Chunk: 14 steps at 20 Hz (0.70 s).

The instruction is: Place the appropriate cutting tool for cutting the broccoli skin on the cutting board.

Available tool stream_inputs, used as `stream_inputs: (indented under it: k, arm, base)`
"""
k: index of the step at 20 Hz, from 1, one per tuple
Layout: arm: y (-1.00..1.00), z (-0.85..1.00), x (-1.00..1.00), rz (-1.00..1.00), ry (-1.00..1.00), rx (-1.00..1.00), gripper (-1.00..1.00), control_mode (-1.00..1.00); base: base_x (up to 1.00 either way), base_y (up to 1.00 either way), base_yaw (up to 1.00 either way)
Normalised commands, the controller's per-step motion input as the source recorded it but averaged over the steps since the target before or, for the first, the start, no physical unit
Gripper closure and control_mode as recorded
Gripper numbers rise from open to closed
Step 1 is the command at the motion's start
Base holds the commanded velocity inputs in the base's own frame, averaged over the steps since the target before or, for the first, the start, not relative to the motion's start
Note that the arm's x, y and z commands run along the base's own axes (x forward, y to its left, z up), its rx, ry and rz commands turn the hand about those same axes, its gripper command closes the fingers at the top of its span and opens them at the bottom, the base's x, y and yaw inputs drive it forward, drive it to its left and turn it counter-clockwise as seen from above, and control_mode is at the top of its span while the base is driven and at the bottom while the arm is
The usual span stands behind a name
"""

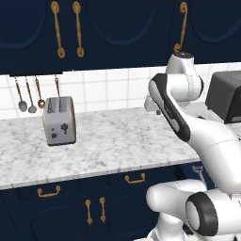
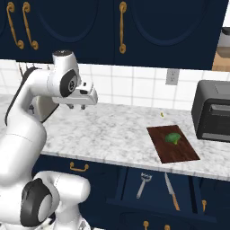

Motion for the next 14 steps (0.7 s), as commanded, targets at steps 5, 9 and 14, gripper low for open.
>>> stream_inputs:
  k: [5, 9, 14]
  arm:
    - [-0.10, -0.01, -0.61, -0.03, -0.09, 0.01, -1.00, -1.00]
    - [-0.89, -0.10, -0.89, -0.14, -0.10, 0.10, -1.00, -1.00]
    - [-1.00, -0.28, -0.71, -0.14, 0.00, 0.12, -1.00, -1.00]
  base:
    - [0.00, 0.00, 0.00]
    - [0.00, 0.00, 0.00]
    - [0.00, 0.00, 0.00]
